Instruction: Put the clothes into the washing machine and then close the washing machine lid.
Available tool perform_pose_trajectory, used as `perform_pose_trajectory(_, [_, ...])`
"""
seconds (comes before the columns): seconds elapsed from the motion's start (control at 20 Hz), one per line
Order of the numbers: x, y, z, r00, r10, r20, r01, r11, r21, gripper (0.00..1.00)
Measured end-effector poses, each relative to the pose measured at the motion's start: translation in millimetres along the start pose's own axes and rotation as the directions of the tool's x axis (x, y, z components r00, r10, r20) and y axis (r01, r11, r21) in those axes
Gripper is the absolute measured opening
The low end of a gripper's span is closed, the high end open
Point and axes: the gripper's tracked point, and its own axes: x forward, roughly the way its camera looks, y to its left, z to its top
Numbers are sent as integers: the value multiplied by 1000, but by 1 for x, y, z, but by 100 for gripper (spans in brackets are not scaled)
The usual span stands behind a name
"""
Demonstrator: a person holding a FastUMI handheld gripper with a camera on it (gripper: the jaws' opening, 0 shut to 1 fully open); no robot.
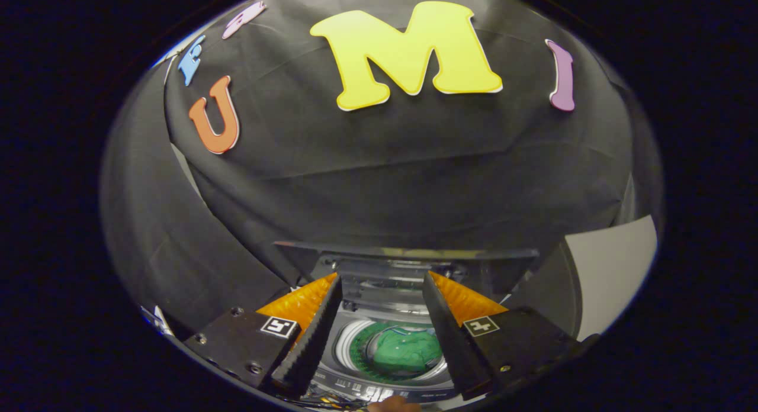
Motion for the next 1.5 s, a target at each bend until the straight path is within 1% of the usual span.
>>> perform_pose_trajectory(0.05, [5,-1,11,1000,-6,10,6,1000,1,88])
perform_pose_trajectory(0.25, [36,-8,26,999,-42,0,42,999,-14,87])
perform_pose_trajectory(0.35, [51,-10,27,998,-59,-14,59,998,-20,88])
perform_pose_trajectory(0.5, [74,-20,32,996,-87,-22,87,996,1,88])
perform_pose_trajectory(0.7, [88,-30,28,995,-94,-42,95,995,21,88])
perform_pose_trajectory(0.85, [89,-30,21,994,-89,-62,92,994,52,88])
perform_pose_trajectory(1.05, [90,-32,18,993,-101,-54,103,994,23,88])
perform_pose_trajectory(1.5, [78,-26,10,993,-118,23,118,993,-7,88])
